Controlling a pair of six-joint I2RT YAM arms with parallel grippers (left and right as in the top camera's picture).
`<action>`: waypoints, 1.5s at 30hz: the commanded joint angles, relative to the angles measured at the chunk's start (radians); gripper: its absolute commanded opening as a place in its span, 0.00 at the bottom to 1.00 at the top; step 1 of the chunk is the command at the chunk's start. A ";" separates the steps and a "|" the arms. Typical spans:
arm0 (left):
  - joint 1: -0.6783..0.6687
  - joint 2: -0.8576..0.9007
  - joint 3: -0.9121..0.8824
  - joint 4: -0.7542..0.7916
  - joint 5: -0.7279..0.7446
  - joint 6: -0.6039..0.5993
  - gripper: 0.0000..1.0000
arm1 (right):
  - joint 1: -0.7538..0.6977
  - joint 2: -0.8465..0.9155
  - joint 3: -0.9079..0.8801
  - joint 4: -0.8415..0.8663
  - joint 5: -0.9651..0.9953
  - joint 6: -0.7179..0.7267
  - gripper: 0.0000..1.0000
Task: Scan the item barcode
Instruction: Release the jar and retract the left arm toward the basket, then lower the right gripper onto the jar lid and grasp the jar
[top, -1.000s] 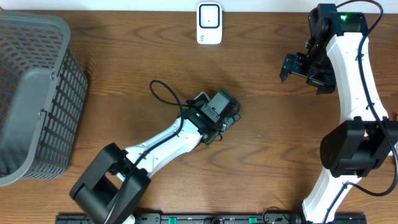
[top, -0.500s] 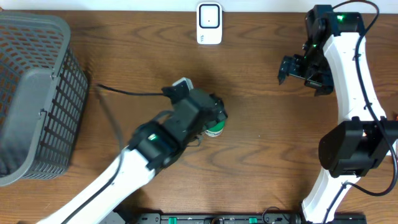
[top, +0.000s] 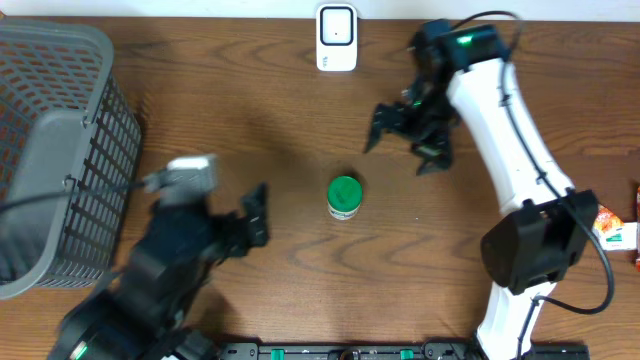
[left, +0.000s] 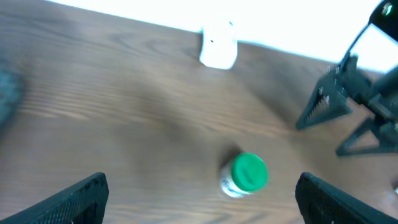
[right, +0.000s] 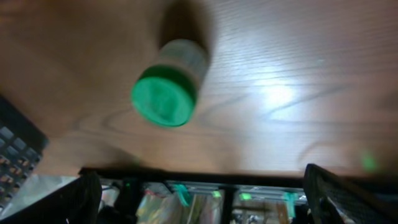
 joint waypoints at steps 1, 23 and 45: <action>0.040 -0.072 0.018 -0.033 -0.066 0.034 0.96 | 0.098 0.008 -0.007 0.061 0.041 0.203 0.99; 0.083 -0.117 0.018 -0.199 -0.066 0.031 0.96 | 0.326 0.290 -0.007 0.121 0.191 0.659 0.99; 0.083 -0.117 0.018 -0.225 -0.065 0.031 0.96 | 0.362 0.323 -0.007 0.138 0.352 0.576 0.55</action>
